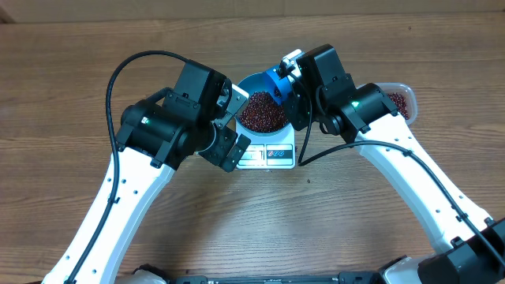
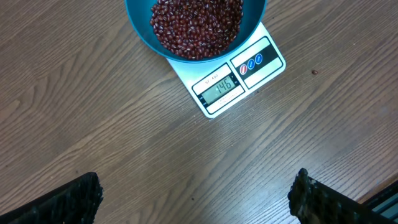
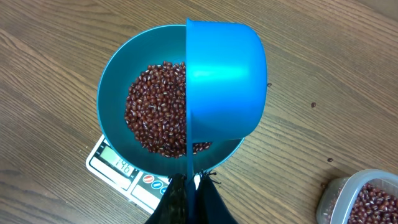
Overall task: Scoop item into bowl and weigh 150g on scale
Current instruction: 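Tilt the scoop to trickle beans into the bowl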
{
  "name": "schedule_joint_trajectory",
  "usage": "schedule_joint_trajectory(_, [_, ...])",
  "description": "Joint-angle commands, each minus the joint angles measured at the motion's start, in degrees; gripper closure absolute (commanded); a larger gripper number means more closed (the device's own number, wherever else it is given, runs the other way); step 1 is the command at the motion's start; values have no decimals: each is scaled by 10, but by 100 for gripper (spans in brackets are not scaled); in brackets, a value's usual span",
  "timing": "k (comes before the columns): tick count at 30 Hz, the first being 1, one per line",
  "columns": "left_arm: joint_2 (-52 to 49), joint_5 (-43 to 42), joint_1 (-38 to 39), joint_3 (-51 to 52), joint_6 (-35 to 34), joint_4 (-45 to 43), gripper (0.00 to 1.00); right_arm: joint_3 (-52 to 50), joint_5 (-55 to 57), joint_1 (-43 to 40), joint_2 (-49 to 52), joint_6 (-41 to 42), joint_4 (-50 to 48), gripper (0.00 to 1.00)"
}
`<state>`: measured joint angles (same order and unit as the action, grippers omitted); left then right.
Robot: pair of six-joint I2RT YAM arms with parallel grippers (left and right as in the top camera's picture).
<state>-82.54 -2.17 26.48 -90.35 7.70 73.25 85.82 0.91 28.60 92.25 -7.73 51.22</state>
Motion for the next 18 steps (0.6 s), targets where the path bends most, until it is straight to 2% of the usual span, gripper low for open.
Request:
schedule_joint_trajectory(1, [2,-6,-2,1,9,0,0,17,7,4,-15,-4,-1,96])
schedule_joint_trajectory(11, [2,-6,-2,1,9,0,0,17,-15,4,-15,-4,3,96])
schedule_joint_trajectory(13, [2,-6,-2,1,9,0,0,17,-37,4,-15,-30,11,96])
schedule_joint_trajectory(18, [2,-6,-2,1,9,0,0,17,-7,2,-15,-15,0,96])
